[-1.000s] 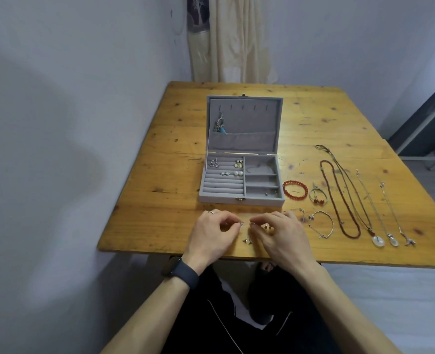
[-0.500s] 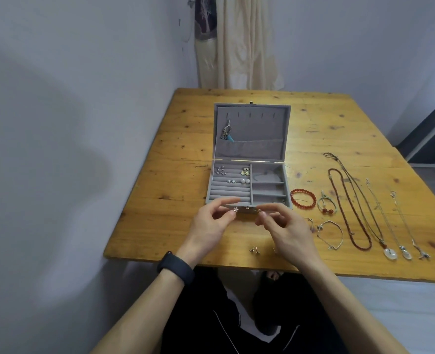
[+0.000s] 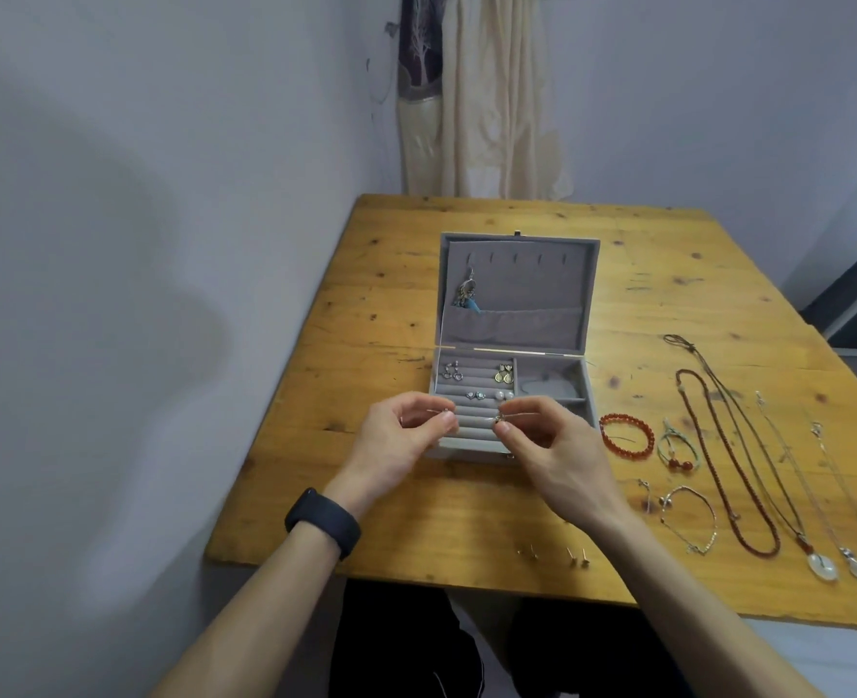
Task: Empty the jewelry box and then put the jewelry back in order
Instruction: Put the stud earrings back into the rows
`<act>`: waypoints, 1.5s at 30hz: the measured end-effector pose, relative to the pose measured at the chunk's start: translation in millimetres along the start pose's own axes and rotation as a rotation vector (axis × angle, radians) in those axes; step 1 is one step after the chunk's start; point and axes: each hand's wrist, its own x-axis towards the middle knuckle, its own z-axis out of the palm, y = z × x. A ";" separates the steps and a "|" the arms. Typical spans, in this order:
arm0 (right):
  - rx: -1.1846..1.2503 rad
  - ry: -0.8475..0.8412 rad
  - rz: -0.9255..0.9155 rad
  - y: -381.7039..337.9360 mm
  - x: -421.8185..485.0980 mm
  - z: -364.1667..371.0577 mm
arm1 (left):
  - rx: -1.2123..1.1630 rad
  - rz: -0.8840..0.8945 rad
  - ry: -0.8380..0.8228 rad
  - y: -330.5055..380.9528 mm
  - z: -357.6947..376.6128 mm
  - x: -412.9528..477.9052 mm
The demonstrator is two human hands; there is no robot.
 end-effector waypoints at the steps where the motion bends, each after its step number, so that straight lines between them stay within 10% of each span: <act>1: -0.020 -0.004 -0.010 -1.2 5.6 2.5 | 0.043 0.015 -0.002 -0.7 -3.6 6.2; 28: -0.321 0.054 -0.093 12.4 47.6 30.8 | 0.911 0.187 -0.069 1.1 -14.7 75.6; 45: -0.643 0.128 -0.187 5.6 68.7 47.3 | 0.711 0.173 0.036 -18.1 -15.6 63.0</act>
